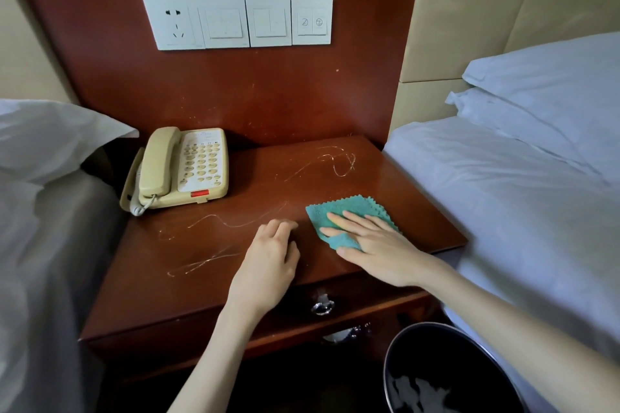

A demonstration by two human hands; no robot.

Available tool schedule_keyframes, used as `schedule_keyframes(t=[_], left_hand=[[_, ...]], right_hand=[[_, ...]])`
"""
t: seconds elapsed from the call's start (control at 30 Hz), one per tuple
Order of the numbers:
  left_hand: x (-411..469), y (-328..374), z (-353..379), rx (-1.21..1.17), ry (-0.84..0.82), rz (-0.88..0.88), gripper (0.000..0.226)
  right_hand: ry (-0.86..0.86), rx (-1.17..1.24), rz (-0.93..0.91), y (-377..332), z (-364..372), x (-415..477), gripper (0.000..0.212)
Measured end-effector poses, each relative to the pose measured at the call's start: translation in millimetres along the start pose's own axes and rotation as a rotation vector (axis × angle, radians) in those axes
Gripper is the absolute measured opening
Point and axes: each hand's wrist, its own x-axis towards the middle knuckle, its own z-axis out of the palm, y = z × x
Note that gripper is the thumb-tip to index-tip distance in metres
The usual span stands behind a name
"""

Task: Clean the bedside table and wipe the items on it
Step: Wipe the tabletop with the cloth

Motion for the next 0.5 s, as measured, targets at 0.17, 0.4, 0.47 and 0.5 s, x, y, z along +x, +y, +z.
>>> schedule_keyframes(t=[0.17, 0.4, 0.47, 0.5], left_hand=[[0.2, -0.1, -0.6, -0.012, 0.006, -0.01, 0.03], [0.0, 0.8, -0.6, -0.001, 0.035, -0.021, 0.029], [0.0, 1.2, -1.1, 0.006, 0.057, -0.023, 0.028], [-0.2, 1.5, -1.3, 0.009, 0.068, -0.023, 0.027]], right_hand=[[0.045, -0.025, 0.109, 13.7, -6.1, 40.0, 0.049], [0.051, -0.043, 0.225, 32.6, -12.5, 91.9, 0.051], [0.07, -0.054, 0.23, 31.4, -9.6, 93.2, 0.051], [0.076, -0.057, 0.218, 30.0, -7.7, 90.9, 0.051]])
